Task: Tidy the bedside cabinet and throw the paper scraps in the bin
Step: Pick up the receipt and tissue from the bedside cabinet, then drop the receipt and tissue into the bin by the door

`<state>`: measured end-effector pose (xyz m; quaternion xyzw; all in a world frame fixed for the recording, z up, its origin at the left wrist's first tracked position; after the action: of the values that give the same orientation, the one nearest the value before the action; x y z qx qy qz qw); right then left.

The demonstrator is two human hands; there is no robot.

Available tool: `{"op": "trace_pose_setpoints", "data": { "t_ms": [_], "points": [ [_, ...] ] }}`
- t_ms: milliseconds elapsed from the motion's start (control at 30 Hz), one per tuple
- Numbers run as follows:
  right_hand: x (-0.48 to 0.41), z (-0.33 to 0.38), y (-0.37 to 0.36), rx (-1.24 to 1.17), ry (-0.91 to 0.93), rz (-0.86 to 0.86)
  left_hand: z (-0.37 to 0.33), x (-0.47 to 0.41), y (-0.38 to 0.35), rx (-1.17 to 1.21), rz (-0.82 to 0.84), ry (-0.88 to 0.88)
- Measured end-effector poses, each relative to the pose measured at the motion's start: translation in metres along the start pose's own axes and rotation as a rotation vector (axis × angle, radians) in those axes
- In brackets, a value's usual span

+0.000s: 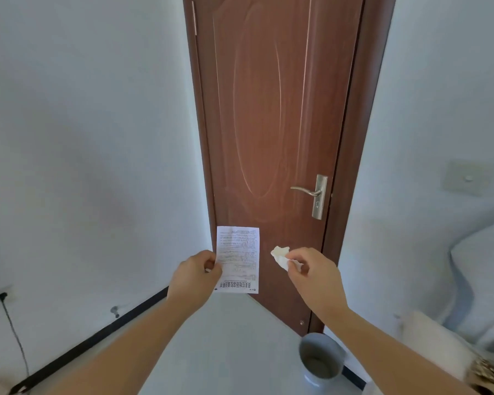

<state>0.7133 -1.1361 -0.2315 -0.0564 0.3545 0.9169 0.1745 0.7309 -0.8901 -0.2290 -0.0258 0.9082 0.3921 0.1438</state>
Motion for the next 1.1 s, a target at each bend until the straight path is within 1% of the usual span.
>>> {"op": "trace_pose_setpoints", "data": {
  "t_ms": [167,333,567,700,867,967,1100],
  "points": [
    [-0.075,-0.038,-0.008,0.061,-0.099,-0.008,0.004,-0.091,-0.057,0.012,0.081,-0.041],
    [-0.119,-0.082,-0.014,0.104,-0.193,-0.030,0.012,-0.152,-0.126,0.047,0.178,-0.068],
    [-0.164,-0.162,-0.034,0.129,-0.415,-0.122,0.027,-0.227,-0.234,0.027,0.395,-0.184],
    [-0.177,-0.209,-0.055,0.137,-0.568,-0.161,0.042,-0.267,-0.295,0.027,0.551,-0.238],
    [-0.175,-0.264,-0.087,0.187,-0.725,-0.180,0.072,-0.289,-0.370,0.018,0.703,-0.270],
    [-0.165,-0.297,-0.107,0.203,-0.836,-0.174,0.093,-0.286,-0.416,0.004,0.791,-0.261],
    [-0.148,-0.348,-0.139,0.215,-0.945,-0.139,0.123,-0.274,-0.478,-0.034,0.860,-0.272]
  ]
}}
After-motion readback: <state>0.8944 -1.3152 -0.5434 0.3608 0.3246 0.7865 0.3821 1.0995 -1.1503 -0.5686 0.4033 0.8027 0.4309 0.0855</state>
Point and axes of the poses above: each hand's wrist, its own x-axis away from the middle knuckle, its own y-axis out of the back of the hand, z = x × y, the point moved 6 cm from there along -x, towards the middle knuckle, and after that the axes turned 11 degrees about -y, right-handed, at the moved point
